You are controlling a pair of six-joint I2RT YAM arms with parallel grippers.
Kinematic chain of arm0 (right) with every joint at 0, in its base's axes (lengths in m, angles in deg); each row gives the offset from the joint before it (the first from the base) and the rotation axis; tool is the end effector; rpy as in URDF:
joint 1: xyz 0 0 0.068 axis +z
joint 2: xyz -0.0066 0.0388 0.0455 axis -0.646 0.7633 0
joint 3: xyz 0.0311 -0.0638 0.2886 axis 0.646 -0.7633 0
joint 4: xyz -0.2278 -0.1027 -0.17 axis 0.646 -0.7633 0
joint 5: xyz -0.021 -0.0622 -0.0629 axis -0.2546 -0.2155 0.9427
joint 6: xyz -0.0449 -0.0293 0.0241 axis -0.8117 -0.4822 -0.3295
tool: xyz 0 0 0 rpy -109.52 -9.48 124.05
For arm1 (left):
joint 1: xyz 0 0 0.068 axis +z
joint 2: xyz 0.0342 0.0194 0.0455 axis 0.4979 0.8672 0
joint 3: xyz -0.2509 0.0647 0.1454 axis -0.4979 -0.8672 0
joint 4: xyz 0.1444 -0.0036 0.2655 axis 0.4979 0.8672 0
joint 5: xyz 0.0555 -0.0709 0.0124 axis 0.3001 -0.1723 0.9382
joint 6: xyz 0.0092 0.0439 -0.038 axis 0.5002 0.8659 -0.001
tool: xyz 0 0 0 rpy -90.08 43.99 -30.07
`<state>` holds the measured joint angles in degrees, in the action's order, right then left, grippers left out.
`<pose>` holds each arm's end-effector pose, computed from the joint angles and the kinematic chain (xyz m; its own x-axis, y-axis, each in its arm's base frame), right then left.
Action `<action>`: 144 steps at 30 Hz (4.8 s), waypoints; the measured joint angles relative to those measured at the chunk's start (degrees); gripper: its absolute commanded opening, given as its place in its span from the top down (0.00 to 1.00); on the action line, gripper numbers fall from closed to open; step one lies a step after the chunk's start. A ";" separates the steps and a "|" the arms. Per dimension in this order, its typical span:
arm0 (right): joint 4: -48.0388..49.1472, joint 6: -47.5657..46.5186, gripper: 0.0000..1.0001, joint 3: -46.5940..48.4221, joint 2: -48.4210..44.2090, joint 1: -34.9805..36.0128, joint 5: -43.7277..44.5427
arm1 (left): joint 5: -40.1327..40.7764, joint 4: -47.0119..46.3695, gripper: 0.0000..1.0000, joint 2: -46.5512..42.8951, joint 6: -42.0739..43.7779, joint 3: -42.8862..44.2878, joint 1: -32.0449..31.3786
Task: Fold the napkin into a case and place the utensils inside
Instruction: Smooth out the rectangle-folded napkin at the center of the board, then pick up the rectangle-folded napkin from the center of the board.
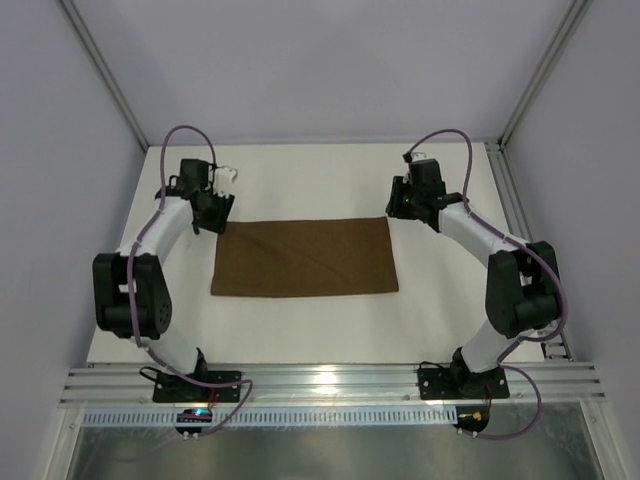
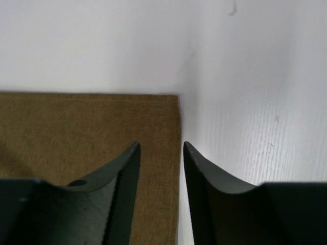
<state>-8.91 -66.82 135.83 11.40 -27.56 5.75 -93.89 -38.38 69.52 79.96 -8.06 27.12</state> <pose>0.4077 0.0941 0.2155 -0.7345 0.1219 -0.6675 -0.0543 0.9700 0.2369 0.4141 -0.0229 0.2311 -0.8159 0.2757 -0.5083 0.2850 0.9566 0.0613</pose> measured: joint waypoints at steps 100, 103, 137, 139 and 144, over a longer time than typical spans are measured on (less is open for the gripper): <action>10.99 15.74 0.97 -0.15 7.63 40.06 -8.63 | 3.87 3.98 0.69 -13.81 1.81 -27.65 -4.74; 13.84 17.53 0.97 2.71 12.11 40.57 -9.75 | 4.50 3.02 0.69 -13.22 1.92 -28.13 -4.90; 16.31 23.02 0.97 -35.85 -15.56 16.31 -8.92 | 6.14 2.12 0.69 -13.20 1.79 -28.39 -5.25; 14.60 22.34 0.97 -37.38 -17.53 14.93 -8.70 | 6.16 2.12 0.69 -13.18 1.79 -28.39 -5.25; 9.38 20.15 0.97 -40.65 -25.14 7.82 -7.32 | 6.23 2.08 0.68 -13.18 1.79 -28.37 -5.25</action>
<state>0.47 -46.67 95.17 -13.74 -19.73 -1.57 -87.66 -36.30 56.34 81.76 -36.43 21.87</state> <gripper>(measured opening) 0.030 0.312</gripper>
